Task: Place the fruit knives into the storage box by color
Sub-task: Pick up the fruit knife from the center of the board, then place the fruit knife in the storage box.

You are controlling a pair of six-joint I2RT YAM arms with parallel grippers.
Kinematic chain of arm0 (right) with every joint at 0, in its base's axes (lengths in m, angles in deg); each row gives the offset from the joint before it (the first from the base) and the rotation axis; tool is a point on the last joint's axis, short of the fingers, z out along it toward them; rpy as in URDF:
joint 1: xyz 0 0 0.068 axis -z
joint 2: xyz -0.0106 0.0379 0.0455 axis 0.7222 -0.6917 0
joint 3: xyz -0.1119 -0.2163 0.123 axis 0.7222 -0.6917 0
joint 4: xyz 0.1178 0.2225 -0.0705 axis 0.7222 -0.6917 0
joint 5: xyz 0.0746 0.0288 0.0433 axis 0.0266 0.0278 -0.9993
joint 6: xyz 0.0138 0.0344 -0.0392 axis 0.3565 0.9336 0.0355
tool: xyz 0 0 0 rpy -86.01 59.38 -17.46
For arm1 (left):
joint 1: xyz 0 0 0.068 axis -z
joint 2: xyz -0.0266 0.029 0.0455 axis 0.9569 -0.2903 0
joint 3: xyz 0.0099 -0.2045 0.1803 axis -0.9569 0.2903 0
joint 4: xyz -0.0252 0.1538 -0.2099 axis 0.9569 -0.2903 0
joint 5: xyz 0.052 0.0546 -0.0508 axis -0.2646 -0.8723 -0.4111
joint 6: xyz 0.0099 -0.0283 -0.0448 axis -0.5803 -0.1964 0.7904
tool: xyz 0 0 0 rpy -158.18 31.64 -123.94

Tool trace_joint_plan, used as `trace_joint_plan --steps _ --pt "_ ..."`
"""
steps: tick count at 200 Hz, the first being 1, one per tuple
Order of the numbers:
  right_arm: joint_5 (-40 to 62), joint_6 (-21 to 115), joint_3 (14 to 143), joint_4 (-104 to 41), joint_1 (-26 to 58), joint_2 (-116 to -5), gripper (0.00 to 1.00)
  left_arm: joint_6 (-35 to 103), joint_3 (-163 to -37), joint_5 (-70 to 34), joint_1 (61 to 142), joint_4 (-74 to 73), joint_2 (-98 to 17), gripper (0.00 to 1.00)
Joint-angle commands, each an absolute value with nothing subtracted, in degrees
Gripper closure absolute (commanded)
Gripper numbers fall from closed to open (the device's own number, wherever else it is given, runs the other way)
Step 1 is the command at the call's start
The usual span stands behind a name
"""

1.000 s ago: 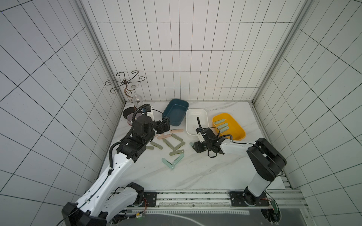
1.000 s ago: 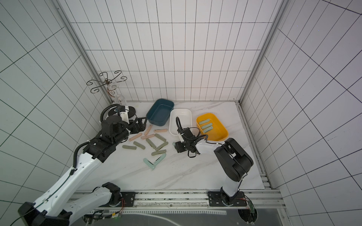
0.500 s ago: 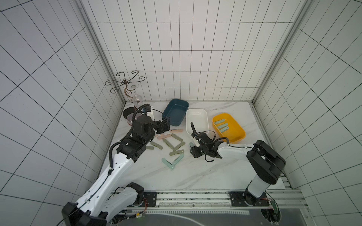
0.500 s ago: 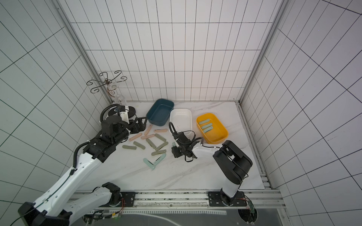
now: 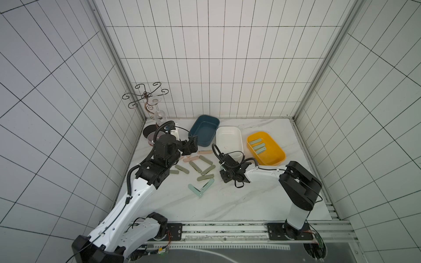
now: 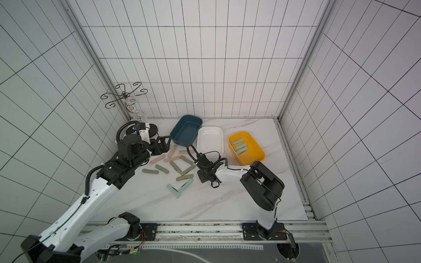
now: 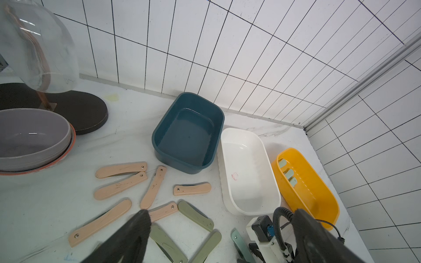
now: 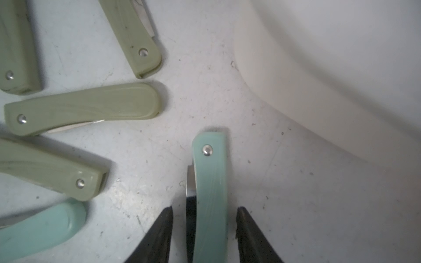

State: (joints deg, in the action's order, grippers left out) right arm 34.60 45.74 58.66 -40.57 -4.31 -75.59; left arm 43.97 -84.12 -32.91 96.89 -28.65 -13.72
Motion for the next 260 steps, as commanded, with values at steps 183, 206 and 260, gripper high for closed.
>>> trace_joint_plan --steps 183,206,260 --pt "34.1 47.2 55.9 -48.4 -5.9 -62.5 0.74 45.5 -84.6 -32.3 96.7 -27.5 -12.9 0.03" --pt "34.4 47.5 56.4 -48.9 -5.9 -58.9 0.74 45.7 -84.8 -32.2 96.7 -27.3 -13.2 0.03" --pt "33.6 48.2 62.5 -49.6 -0.3 -54.1 0.73 46.0 -85.6 -31.4 96.9 -26.9 -14.2 0.03"
